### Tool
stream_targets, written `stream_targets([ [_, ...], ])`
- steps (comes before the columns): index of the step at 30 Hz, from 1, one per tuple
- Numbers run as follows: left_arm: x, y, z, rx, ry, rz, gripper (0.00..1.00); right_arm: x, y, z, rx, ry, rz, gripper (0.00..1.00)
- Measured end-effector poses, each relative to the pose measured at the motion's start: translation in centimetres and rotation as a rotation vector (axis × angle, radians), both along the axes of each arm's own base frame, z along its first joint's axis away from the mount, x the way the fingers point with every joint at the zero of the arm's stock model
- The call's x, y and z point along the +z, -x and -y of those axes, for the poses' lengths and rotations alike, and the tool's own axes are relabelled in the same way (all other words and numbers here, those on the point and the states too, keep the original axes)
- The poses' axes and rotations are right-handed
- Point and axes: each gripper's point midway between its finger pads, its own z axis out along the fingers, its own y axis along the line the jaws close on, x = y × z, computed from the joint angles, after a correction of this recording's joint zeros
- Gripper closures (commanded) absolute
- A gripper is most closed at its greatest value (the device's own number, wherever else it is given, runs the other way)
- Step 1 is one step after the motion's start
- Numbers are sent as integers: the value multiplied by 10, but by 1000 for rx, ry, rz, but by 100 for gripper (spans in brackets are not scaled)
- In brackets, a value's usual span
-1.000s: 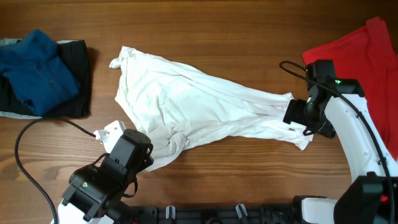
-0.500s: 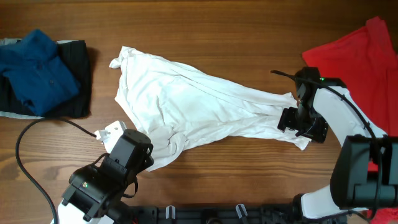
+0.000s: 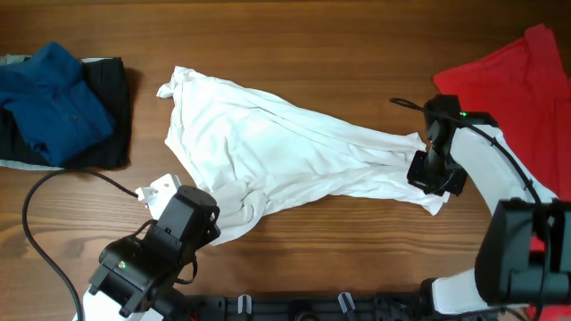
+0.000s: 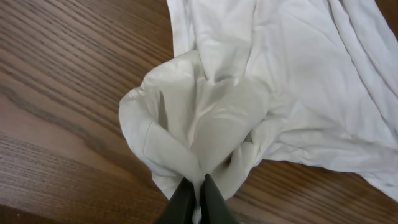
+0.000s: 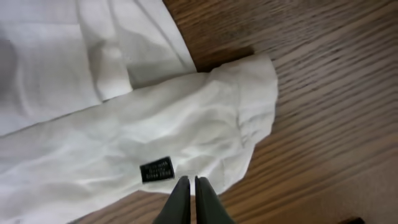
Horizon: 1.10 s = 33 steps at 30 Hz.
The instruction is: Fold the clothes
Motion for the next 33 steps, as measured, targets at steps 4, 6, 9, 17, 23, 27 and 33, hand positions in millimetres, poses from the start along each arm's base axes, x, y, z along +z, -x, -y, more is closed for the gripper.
stream_targets([
  [4, 2, -3, 2, 0, 9, 13, 96, 36, -2, 0, -17, 4, 128, 95],
  [6, 2, -4, 2, 0, 11, 18, 96, 51, -1, 0, -50, 6, 185, 75],
  [9, 4, -6, 4, 0, 17, 27, 96, 60, -1, -4, -99, -21, 233, 39],
  [17, 4, -7, 4, 0, 21, 32, 96, 59, -9, -29, -199, -169, 263, 21],
  [23, 5, -8, 3, 5, 13, 37, 96, 31, -8, -29, -440, -173, 290, 21],
  [27, 5, -8, 1, 9, 6, 41, 96, 7, -5, -29, -533, -176, 309, 23],
  [33, 5, -8, 1, 9, 5, 42, 95, -3, -5, -22, -603, -142, 340, 23],
])
